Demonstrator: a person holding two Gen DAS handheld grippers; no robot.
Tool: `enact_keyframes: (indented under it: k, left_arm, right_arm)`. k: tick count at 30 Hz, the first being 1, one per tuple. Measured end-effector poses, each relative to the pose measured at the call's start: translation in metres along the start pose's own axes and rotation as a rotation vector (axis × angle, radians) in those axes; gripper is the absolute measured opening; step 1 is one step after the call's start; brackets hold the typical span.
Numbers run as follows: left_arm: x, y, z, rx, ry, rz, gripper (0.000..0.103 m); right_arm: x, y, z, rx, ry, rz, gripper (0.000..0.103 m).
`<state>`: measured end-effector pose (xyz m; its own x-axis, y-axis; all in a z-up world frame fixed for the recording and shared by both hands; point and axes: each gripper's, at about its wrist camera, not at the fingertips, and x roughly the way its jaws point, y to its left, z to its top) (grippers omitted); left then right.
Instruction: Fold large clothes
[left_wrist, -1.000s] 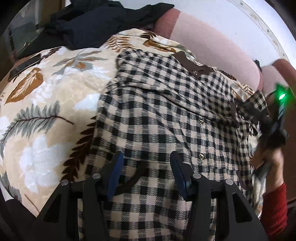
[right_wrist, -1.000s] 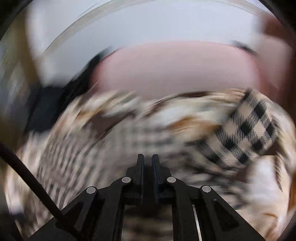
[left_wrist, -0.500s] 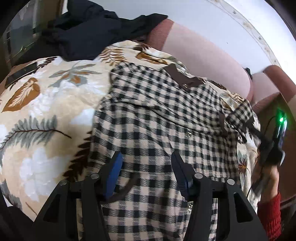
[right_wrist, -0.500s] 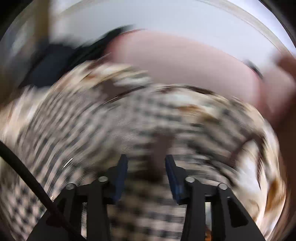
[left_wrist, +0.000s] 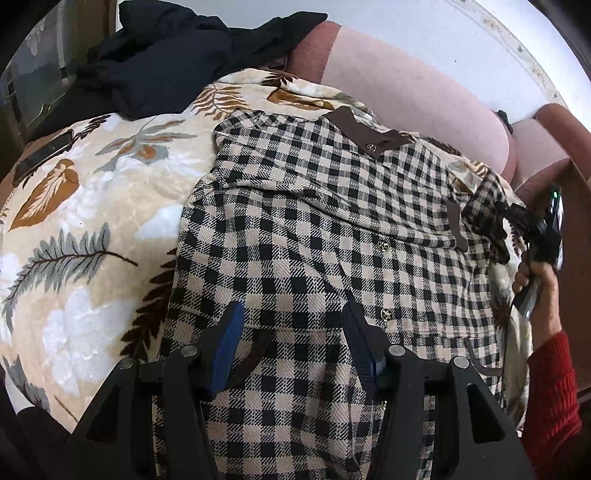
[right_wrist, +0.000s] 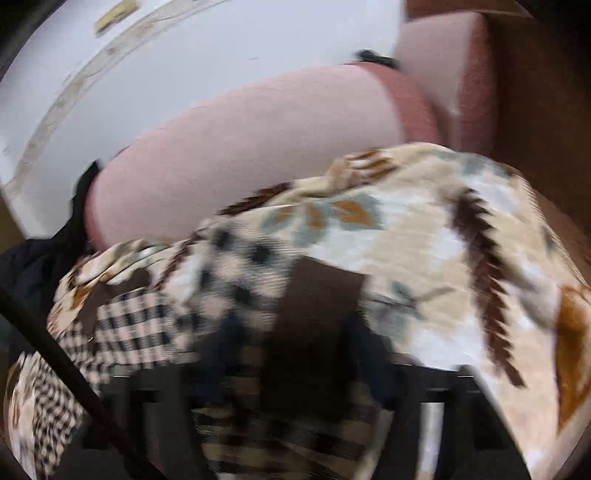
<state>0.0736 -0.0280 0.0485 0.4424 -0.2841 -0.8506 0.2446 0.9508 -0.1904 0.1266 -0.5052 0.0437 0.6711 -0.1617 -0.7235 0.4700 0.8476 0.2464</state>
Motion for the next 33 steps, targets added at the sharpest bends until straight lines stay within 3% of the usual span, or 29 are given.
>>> enact_keyframes:
  k: [1,4,8,10,12,14,17,18,20,21,25,28,30,33]
  left_arm:
    - [0.0,0.0,0.0,0.0,-0.002,0.006,0.054]
    - [0.003,0.0,-0.001,-0.012,-0.003,0.004,0.054]
    - [0.004,0.003,-0.006,-0.014,-0.005,-0.005,0.054]
    - [0.002,0.005,-0.009,-0.016,-0.007,-0.002,0.054]
    - [-0.001,0.01,-0.011,-0.024,-0.008,-0.004,0.054]
    - [-0.004,0.014,-0.012,-0.034,-0.009,-0.007,0.054]
    - [-0.012,0.021,-0.012,-0.044,-0.023,-0.024,0.054]
    - [-0.014,0.023,-0.012,-0.043,-0.029,-0.028,0.054]
    - [-0.016,0.026,-0.013,-0.043,-0.037,-0.03,0.055]
    - [-0.016,0.028,-0.014,-0.046,-0.035,-0.032,0.056]
    - [-0.009,0.033,-0.016,-0.064,-0.016,-0.039,0.056]
    - [-0.001,0.032,-0.016,-0.069,-0.005,-0.029,0.056]
    - [0.006,0.029,-0.016,-0.069,0.01,-0.025,0.056]
    - [0.016,0.023,-0.015,-0.064,0.028,-0.024,0.056]
  right_arm:
    - [0.002,0.007,-0.001,-0.006,0.008,0.021,0.002]
    - [0.002,0.032,-0.006,-0.025,0.019,0.062,0.001]
    - [-0.016,0.103,-0.017,-0.191,-0.006,0.113,0.001]
    - [-0.029,0.151,-0.031,-0.284,0.008,0.219,0.001]
    - [-0.037,0.207,-0.058,-0.392,0.07,0.358,0.001]
    - [-0.043,0.247,-0.087,-0.507,0.14,0.443,0.001]
    - [-0.058,0.262,-0.098,-0.573,0.124,0.408,0.006]
    - [-0.061,0.25,-0.089,-0.534,0.102,0.38,0.011]
    - [-0.06,0.2,-0.061,-0.37,0.044,0.309,0.053]
    - [-0.057,0.173,-0.049,-0.286,0.023,0.271,0.057]
    - [-0.032,0.015,-0.016,0.154,0.025,0.192,0.059]
    - [-0.015,-0.069,-0.019,0.422,0.034,0.249,0.06]
    - [-0.004,-0.093,-0.023,0.499,0.064,0.312,0.06]
    - [0.012,-0.103,-0.027,0.528,0.12,0.33,0.06]
